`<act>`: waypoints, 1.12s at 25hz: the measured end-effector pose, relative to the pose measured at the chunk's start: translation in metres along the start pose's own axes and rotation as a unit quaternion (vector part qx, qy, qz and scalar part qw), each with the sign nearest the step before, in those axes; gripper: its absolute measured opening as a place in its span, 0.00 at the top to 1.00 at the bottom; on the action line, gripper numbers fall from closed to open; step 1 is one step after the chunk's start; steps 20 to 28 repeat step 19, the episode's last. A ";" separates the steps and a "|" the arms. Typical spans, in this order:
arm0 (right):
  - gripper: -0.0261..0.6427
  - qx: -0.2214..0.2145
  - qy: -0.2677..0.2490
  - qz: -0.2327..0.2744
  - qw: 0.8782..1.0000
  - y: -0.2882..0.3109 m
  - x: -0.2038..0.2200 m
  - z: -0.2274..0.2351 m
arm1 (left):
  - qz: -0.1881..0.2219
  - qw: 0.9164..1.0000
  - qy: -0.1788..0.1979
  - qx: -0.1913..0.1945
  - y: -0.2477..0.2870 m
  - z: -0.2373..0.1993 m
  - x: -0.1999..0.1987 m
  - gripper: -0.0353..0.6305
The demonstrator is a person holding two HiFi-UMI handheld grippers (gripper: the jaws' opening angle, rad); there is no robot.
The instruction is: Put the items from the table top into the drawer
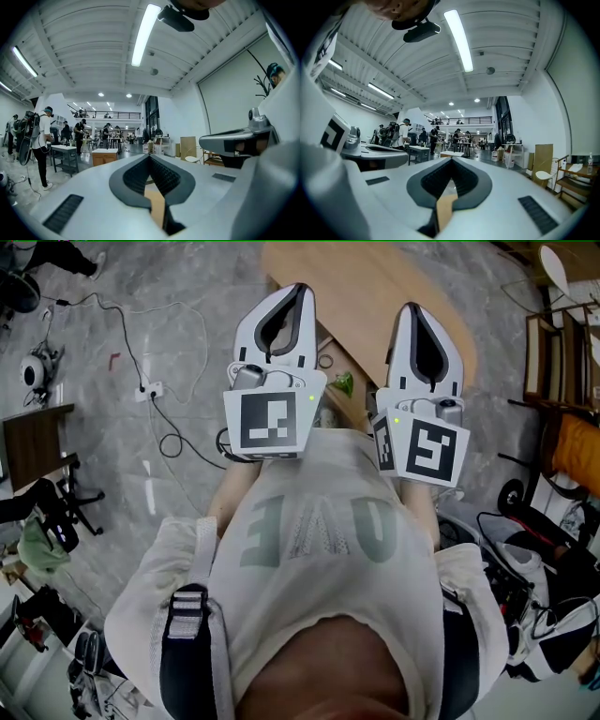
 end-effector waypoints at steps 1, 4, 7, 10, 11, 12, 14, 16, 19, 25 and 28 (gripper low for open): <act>0.95 0.000 -0.001 -0.001 1.000 -0.001 0.001 -0.001 | -0.002 1.000 0.001 0.002 -0.001 0.000 0.000 0.94; 0.95 0.000 0.003 -0.010 1.000 -0.002 0.004 -0.004 | -0.017 1.000 0.003 0.007 -0.003 -0.001 0.003 0.94; 0.95 0.007 0.039 -0.046 0.998 -0.003 0.017 -0.005 | -0.038 0.999 0.001 0.009 -0.006 0.000 0.007 0.94; 0.95 0.012 0.086 -0.089 0.992 -0.007 0.035 -0.003 | -0.052 0.999 -0.001 0.010 -0.009 0.005 0.011 0.94; 0.95 0.013 0.091 -0.099 0.991 -0.009 0.039 -0.003 | -0.055 0.998 -0.002 0.010 -0.010 0.006 0.012 0.94; 0.95 0.013 0.092 -0.105 0.990 -0.011 0.042 -0.003 | -0.059 0.998 -0.003 0.010 -0.011 0.007 0.013 0.94; 0.95 0.011 0.091 -0.112 0.990 -0.012 0.045 -0.005 | -0.067 0.998 -0.004 0.007 -0.012 0.007 0.015 0.94; 0.95 0.008 0.090 -0.113 0.989 -0.014 0.046 -0.007 | -0.073 0.997 -0.005 0.005 -0.014 0.006 0.018 0.94; 0.95 0.005 0.087 -0.110 0.990 -0.014 0.046 -0.008 | -0.077 0.997 -0.004 0.003 -0.016 0.006 0.020 0.94; 0.95 0.005 0.087 -0.110 0.990 -0.014 0.046 -0.008 | -0.077 0.997 -0.004 0.003 -0.016 0.006 0.020 0.94; 0.95 0.005 0.087 -0.110 0.990 -0.014 0.046 -0.008 | -0.077 0.997 -0.004 0.003 -0.016 0.006 0.020 0.94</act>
Point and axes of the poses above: the fingertips, and each gripper's own axes: y forward along the fingers, z to its right, x out of its underside, the point moved 10 cm from there along -y, backward along the fingers, and after that the axes turned 13 degrees about z, right-handed, at the moved point
